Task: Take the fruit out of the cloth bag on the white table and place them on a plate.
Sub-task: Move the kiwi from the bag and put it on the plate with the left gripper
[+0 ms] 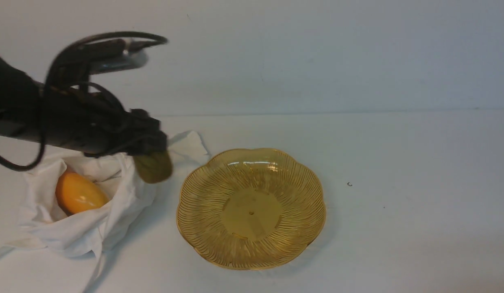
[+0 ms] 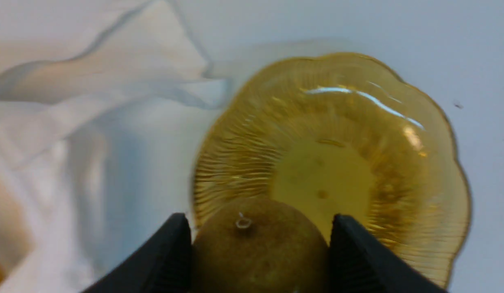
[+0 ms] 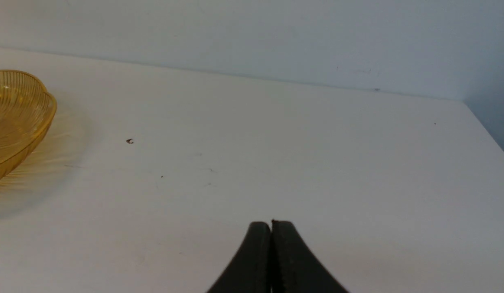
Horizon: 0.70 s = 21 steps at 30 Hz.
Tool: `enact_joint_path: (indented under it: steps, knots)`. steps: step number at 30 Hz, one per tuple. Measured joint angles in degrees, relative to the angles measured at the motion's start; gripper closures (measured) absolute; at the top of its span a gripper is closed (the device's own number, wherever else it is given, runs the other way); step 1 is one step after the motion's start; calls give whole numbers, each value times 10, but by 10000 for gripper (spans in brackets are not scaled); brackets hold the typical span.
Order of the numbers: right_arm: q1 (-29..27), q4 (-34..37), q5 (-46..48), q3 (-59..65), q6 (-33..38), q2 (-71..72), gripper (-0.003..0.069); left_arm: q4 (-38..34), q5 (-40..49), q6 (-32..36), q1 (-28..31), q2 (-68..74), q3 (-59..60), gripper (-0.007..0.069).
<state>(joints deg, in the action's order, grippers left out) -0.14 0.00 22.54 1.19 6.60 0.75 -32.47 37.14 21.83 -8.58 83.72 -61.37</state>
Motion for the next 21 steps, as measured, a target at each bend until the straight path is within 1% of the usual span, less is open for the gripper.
enact_joint_path:
  steps: [3, 5, 10, 13, 14, 16, 18, 19, 21]
  knots:
    - [0, 0, 0, 0, 0, 0, 671, -49, -35, 31, -68, 41, 0, 238]
    - [0, 0, 0, 0, 0, 0, 671, -56, -61, 34, -96, 73, 0, 238]
    - [0, 0, 0, 0, 0, 0, 671, -59, -94, 37, -130, 143, 0, 238]
    - [0, 0, 0, 0, 0, 0, 671, -63, -97, 30, -137, 175, 0, 229]
    - [0, 0, 0, 0, 0, 0, 671, -64, -97, 27, -137, 183, 0, 206]
    - [0, 0, 0, 0, 0, 0, 671, -65, -97, 22, -137, 193, 0, 113]
    - [0, 0, 0, 0, 0, 0, 671, -65, -97, 20, -137, 193, -1, -6]
    - [0, 0, 0, 0, 0, 0, 671, -65, -97, 20, -137, 192, -1, -11]
    - [0, 0, 0, 0, 0, 0, 671, -65, -94, 20, -137, 187, -3, -46]
